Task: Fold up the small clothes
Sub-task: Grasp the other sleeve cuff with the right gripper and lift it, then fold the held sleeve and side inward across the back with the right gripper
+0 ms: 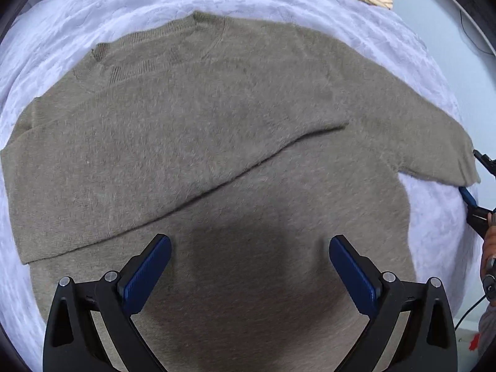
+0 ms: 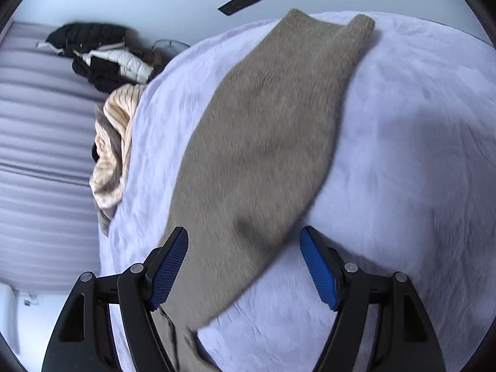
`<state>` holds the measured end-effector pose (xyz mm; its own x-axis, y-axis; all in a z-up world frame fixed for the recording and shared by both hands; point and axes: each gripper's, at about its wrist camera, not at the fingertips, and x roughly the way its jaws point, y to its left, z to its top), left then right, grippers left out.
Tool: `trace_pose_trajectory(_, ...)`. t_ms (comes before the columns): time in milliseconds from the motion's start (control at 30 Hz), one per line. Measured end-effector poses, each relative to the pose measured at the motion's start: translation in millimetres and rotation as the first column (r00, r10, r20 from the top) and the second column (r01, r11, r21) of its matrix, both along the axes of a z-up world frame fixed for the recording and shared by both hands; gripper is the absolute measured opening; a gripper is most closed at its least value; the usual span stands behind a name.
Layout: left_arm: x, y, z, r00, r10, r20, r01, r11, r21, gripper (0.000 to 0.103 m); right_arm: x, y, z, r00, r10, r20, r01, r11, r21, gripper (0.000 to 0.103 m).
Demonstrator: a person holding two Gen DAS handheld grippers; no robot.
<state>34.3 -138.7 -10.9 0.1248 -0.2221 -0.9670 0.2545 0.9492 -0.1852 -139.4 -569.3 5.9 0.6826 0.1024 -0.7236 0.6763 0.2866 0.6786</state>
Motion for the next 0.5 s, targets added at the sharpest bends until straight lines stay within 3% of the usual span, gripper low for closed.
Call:
trace_pose_trajectory(33, 2.6, -2.6, 4.1, 1.000, 0.011, 0.015, -0.011, 1.000, -0.011, 0.102, 3.5, -2.6, 0.1, 1.000, 0.002, 0.003, -0.002, 1.000, 0.007, 0.068)
trace_pose_trajectory(67, 7.7, -7.0, 7.3, 0.999, 0.022, 0.024, -0.022, 1.000, -0.019, 0.102, 8.7, -5.8, -1.8, 1.000, 0.008, 0.003, -0.008, 1.000, 0.021, 0.042)
trace_pose_trajectory(133, 14.9, -8.6, 11.6, 0.998, 0.049, 0.030, -0.048, 0.998, -0.040, 0.102, 17.5, -4.7, -6.1, 1.000, 0.020, 0.010, -0.020, 0.998, 0.064, 0.014)
trace_pose_trajectory(200, 19.6, -0.6, 16.9, 0.997, 0.074, 0.025, -0.072, 0.995, -0.070, 0.102, 26.8, 3.2, 1.2, 0.998, 0.045, 0.051, -0.048, 0.997, 0.068, 0.012)
trace_pose_trajectory(300, 27.7, 12.4, 23.0, 0.995, 0.098, 0.010, -0.096, 0.990, -0.107, 0.102, 52.8, 30.8, 23.9, 0.979, 0.173, 0.107, -0.173, 0.985, -0.007, 0.011)
trace_pose_trajectory(333, 26.7, 33.7, 27.5, 0.995, 0.103, 0.006, -0.102, 0.987, -0.121, 0.102, 60.9, 42.6, 32.5, 0.966, 0.227, 0.121, -0.224, 0.974, -0.037, 0.011)
trace_pose_trajectory(400, 27.1, 45.3, 29.9, 0.993, 0.115, 0.009, -0.113, 0.987, -0.118, 0.102, 86.5, 73.3, 51.4, 0.924, 0.352, 0.148, -0.339, 0.935, -0.106, 0.011)
trace_pose_trajectory(500, 19.5, 66.3, 26.3, 0.989, 0.147, 0.030, -0.143, 0.984, -0.106, 0.102, 127.3, 138.7, 76.3, 0.811, 0.553, 0.190, -0.521, 0.831, -0.194, 0.011)
